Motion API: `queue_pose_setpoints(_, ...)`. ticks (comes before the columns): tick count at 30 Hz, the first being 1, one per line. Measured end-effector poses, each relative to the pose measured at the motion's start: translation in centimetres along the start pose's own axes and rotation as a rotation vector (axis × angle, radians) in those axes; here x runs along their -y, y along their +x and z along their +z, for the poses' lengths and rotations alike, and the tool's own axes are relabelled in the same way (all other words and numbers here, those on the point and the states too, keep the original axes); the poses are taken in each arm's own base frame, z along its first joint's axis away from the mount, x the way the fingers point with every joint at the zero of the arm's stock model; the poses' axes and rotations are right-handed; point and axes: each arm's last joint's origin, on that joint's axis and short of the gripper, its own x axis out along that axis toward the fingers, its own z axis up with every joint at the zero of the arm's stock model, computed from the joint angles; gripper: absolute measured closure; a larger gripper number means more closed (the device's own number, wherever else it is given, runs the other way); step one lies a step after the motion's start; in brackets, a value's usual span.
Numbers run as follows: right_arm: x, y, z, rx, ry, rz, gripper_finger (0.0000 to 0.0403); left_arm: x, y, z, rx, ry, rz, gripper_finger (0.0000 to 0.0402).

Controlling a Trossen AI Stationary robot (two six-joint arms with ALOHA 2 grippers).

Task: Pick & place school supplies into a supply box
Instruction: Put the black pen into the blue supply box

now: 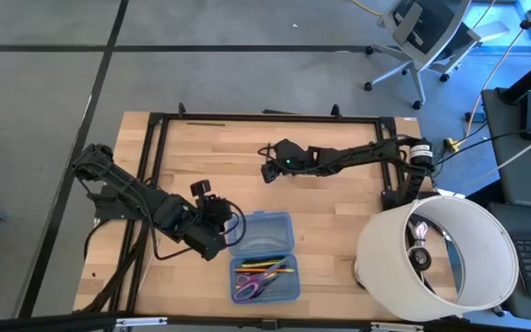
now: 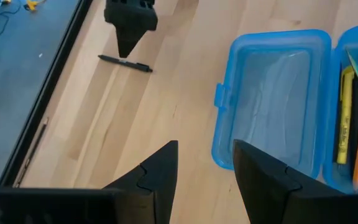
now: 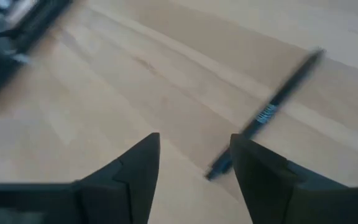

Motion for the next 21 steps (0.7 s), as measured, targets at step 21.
queue_pose_setpoints(21,-0.7,4.1,0.0,-0.086,-0.145,-0.150,0.0238,-0.2,0.1,-0.1,0.009,0.021,0.041,0.0260)
